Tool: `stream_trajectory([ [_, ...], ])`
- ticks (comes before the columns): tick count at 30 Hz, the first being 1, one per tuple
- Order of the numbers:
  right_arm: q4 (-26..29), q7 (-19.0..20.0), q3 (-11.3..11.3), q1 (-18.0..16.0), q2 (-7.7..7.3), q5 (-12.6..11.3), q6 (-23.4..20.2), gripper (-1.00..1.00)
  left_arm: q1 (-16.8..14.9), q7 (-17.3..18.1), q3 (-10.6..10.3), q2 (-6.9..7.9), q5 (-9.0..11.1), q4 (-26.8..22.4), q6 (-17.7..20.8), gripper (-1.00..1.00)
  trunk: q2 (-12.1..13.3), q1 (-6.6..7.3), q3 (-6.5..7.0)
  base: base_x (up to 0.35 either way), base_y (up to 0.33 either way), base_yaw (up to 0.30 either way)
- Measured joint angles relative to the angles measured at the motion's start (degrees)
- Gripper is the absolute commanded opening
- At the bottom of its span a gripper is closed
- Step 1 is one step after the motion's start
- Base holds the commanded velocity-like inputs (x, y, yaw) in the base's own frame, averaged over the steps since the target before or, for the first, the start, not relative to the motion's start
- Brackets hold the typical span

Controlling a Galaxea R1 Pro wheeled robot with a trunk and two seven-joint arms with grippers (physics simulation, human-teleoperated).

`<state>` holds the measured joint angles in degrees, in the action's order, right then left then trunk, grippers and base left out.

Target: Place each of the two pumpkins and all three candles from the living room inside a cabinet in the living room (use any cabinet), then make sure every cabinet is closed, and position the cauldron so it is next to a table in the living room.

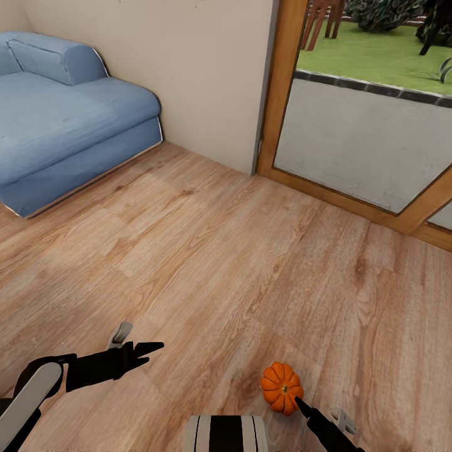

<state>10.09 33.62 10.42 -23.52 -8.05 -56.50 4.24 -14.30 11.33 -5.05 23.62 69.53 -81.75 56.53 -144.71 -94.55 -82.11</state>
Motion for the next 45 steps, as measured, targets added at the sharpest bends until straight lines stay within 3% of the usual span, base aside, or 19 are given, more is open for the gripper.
stream_trajectory([
  [12, 0.0, 0.0, 0.0, 0.0, 0.03, 0.0, 0.0, 1.0, 0.0, 0.01, -0.01, -0.01, 0.0, 0.0, 0.0, 1.0, -0.11, -0.21, -1.77, 0.0, 0.0, 0.0],
  [30, 0.03, 0.09, 0.0, -0.01, 0.08, 0.0, 0.08, 1.0, 0.0, -0.16, -0.12, -0.01, -0.04, 0.01, 0.0, 1.0, -0.11, -0.2, -1.78, 0.024, 0.0, 0.0],
  [45, 0.82, 3.55, -0.01, -0.04, 0.08, -0.03, 0.07, 1.0, 0.0, -0.18, -0.19, -0.04, -0.06, 0.0, 0.0, 1.0, -0.11, -0.2, -1.78, 0.001, 0.0, 0.0],
])
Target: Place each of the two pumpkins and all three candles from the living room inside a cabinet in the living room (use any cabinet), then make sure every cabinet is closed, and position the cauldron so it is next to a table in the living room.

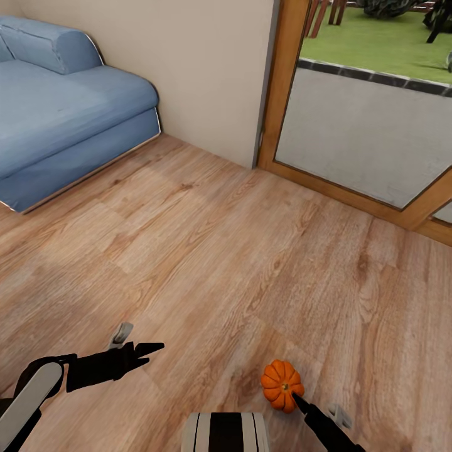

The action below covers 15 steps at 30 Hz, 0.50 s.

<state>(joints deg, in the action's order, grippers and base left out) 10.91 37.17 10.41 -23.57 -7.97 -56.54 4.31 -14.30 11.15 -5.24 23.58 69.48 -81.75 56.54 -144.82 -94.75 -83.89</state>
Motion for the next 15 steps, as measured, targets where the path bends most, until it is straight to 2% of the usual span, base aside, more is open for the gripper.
stream_trajectory([
  [15, 0.84, 0.25, 0.0, -0.04, 0.0, 0.0, -0.03, 1.0, 0.0, -0.14, -0.11, -0.17, 0.0, 0.01, -0.06, 1.0, 0.0, 0.0, 0.0, 0.031, 0.0, 0.0],
])
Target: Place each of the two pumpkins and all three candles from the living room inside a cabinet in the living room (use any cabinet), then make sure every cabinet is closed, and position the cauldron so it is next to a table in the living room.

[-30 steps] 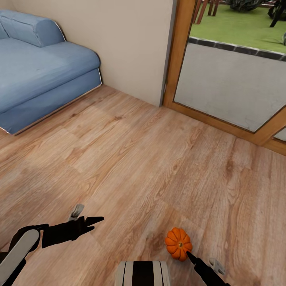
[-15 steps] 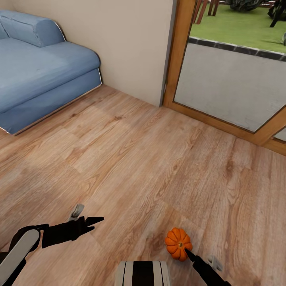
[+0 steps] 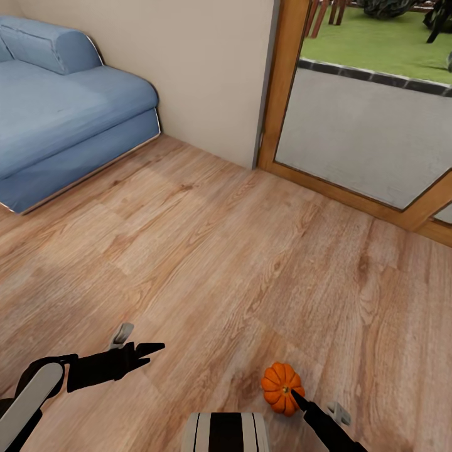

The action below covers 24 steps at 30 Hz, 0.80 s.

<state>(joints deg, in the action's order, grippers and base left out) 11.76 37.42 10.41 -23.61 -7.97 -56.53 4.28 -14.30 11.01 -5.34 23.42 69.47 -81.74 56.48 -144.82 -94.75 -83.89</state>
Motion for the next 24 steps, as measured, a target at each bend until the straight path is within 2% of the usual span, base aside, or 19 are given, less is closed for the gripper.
stream_trajectory([
  [20, -0.07, -0.05, 0.0, 0.0, 0.0, -0.04, 0.02, 1.0, 0.0, 0.05, -0.08, -0.16, 0.04, -0.01, 0.05, 1.0, 0.0, 0.0, 0.0, 0.002, 0.0, 0.0],
  [24, -0.08, -0.08, 0.0, 0.0, 0.0, -0.03, 0.02, 1.0, 0.02, 0.06, -0.07, -0.21, 0.01, -0.01, 0.06, 1.0, -0.04, -0.08, -0.66, 0.0, 0.0, 0.0],
])
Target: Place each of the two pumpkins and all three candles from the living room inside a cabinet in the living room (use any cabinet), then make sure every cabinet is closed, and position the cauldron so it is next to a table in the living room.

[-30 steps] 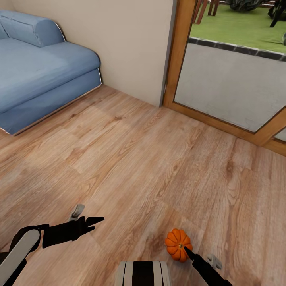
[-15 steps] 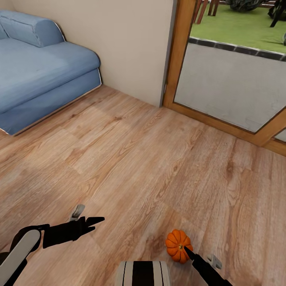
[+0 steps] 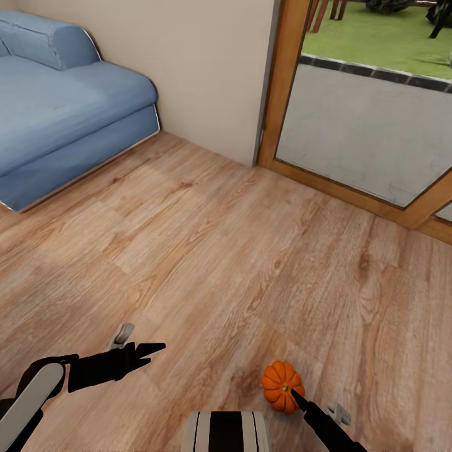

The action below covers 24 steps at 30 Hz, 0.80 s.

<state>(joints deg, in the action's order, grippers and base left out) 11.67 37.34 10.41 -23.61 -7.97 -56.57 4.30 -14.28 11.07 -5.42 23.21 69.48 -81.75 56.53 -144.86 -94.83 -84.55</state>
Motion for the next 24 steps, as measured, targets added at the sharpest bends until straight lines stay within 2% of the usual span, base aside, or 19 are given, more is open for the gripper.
stream_trajectory([
  [2, 0.02, 0.01, 0.0, 0.0, 0.0, -0.02, 0.01, 1.0, -0.01, 0.0, 0.0, -0.01, 0.0, 0.02, 0.0, 1.0, 0.0, 0.0, 0.0, 0.0, 0.0, 0.0],
  [6, 0.02, 0.0, 0.01, 0.0, 0.0, -0.02, 0.03, 1.0, -0.01, 0.0, 0.0, -0.03, -0.03, 0.03, 0.0, 1.0, -0.05, -0.11, -0.88, 0.0, 0.0, 0.0],
  [9, 0.0, -0.01, 0.0, 0.0, 0.0, -0.03, 0.02, 1.0, -0.02, 0.0, 0.0, -0.03, -0.01, 0.01, 0.0, 1.0, -0.05, -0.1, -0.89, 0.0, 0.0, 0.0],
  [19, 0.11, 0.1, 0.13, 0.01, 0.0, 0.03, 0.14, 1.0, -0.01, 0.0, -0.03, -0.15, 0.03, 0.0, 0.0, 1.0, -0.17, -0.33, -2.87, 0.0, 0.0, 0.0],
  [24, 0.0, -0.01, 0.0, 0.0, 0.0, -0.03, 0.07, 1.0, -0.02, 0.0, -0.08, -0.21, 0.08, 0.0, -0.01, 1.0, -0.17, -0.33, -2.88, 0.0, 0.0, 0.0],
])
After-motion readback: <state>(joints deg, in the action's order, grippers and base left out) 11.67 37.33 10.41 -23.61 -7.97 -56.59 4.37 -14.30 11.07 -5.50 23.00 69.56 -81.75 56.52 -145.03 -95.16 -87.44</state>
